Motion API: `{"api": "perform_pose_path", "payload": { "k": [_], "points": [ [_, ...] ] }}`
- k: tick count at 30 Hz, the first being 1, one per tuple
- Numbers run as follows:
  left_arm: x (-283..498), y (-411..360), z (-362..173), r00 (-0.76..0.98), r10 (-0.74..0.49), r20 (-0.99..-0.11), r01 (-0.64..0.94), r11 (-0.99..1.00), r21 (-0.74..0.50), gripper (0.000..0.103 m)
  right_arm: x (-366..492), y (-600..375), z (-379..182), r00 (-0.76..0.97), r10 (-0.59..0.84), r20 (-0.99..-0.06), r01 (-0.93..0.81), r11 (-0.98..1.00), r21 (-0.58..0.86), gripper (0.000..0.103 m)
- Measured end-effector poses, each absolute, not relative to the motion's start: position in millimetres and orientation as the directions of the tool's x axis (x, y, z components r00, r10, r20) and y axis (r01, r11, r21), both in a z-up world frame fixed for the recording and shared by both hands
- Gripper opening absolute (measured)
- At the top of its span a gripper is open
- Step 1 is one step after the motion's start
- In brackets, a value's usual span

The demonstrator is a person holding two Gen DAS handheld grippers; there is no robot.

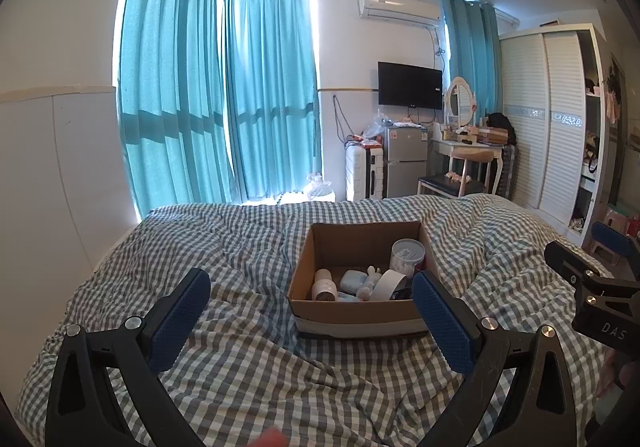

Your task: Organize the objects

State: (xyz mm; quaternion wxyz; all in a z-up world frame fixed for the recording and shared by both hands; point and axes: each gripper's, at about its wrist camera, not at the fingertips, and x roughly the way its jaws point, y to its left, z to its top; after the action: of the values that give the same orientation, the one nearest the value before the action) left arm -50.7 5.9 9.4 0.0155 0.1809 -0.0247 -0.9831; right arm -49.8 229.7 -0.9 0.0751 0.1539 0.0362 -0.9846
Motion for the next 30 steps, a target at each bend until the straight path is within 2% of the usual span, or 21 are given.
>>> {"api": "perform_pose_path", "payload": {
  "k": [11, 30],
  "points": [
    [-51.2, 2.7, 10.3, -0.928, -0.09, -0.362, 0.07, -0.995, 0.067, 0.103, -50.5, 228.4, -1.9, -0.939, -0.133, -0.318, 0.16, -0.985, -0.063, 0.101],
    [-50.0, -0.2, 12.4, -0.927, -0.048, -0.373, 0.039, -0.999, 0.033, 0.103, -51.4, 226.3, -2.9, -0.937, -0.132, -0.324, 0.162, -0.985, -0.066, 0.101]
  ]
}}
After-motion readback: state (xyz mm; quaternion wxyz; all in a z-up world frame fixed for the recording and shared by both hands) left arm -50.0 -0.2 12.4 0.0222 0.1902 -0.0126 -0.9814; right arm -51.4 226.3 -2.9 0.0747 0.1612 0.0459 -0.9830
